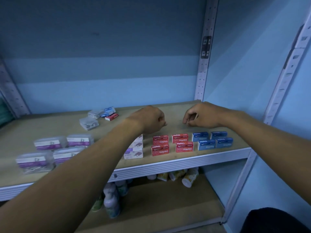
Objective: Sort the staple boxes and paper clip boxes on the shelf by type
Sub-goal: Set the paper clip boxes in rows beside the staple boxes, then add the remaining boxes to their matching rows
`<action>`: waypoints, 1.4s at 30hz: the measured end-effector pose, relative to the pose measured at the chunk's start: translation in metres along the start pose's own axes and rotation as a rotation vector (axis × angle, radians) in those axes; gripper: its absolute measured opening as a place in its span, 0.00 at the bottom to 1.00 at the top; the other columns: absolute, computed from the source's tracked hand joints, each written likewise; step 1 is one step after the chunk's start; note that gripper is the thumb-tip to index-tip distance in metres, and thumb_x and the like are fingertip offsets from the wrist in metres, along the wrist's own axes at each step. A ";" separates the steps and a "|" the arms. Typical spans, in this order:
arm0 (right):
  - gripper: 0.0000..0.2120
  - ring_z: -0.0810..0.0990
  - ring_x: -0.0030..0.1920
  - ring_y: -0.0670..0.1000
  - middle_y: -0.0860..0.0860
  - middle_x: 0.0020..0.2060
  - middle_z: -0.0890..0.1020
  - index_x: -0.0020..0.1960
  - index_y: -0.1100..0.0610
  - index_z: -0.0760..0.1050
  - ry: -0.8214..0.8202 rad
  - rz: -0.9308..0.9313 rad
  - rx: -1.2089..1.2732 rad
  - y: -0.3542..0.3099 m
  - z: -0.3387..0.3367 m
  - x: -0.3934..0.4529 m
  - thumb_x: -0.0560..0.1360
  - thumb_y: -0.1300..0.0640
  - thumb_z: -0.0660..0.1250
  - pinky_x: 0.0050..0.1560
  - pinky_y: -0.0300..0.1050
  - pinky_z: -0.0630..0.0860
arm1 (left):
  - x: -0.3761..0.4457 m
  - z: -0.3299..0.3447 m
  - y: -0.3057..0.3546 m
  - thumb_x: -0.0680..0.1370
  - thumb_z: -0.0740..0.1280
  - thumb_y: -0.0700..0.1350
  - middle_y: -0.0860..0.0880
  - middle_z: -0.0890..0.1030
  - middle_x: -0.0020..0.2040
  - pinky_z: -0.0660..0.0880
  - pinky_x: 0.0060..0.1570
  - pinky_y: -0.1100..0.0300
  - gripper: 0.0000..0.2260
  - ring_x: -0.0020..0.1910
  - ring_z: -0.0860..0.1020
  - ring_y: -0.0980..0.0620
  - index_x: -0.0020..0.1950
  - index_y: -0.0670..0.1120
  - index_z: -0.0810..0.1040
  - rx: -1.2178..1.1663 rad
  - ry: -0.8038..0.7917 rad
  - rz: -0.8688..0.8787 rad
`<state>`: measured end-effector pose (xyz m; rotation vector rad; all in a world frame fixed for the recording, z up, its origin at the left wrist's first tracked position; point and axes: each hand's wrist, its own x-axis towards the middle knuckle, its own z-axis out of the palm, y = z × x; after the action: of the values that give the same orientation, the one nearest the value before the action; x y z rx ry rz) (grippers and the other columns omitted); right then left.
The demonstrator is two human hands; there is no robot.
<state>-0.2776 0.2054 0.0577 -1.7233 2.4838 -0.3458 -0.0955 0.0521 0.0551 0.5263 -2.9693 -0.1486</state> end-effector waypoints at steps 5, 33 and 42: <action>0.07 0.80 0.51 0.42 0.42 0.49 0.83 0.50 0.42 0.84 -0.020 -0.050 -0.010 -0.028 0.011 0.022 0.75 0.52 0.70 0.59 0.43 0.75 | -0.018 -0.004 -0.032 0.81 0.61 0.53 0.50 0.81 0.54 0.72 0.49 0.57 0.12 0.51 0.77 0.51 0.54 0.49 0.81 -0.019 0.021 -0.043; 0.22 0.74 0.61 0.52 0.48 0.59 0.71 0.64 0.41 0.73 -0.153 -0.197 0.000 -0.080 0.064 0.162 0.74 0.58 0.66 0.65 0.51 0.71 | 0.029 0.016 -0.181 0.79 0.63 0.51 0.41 0.74 0.62 0.72 0.60 0.50 0.15 0.61 0.74 0.41 0.59 0.42 0.77 0.136 -0.106 -0.251; 0.26 0.72 0.66 0.54 0.49 0.65 0.71 0.68 0.45 0.73 -0.203 -0.214 -0.092 -0.091 0.066 0.187 0.76 0.67 0.61 0.67 0.54 0.70 | 0.036 0.017 -0.195 0.78 0.66 0.44 0.44 0.74 0.60 0.73 0.60 0.50 0.10 0.59 0.75 0.43 0.58 0.46 0.78 0.096 -0.072 -0.235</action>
<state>-0.2470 -0.0080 0.0244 -1.9570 2.2126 -0.0680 -0.0662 -0.1417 0.0193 0.9010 -2.9856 -0.0470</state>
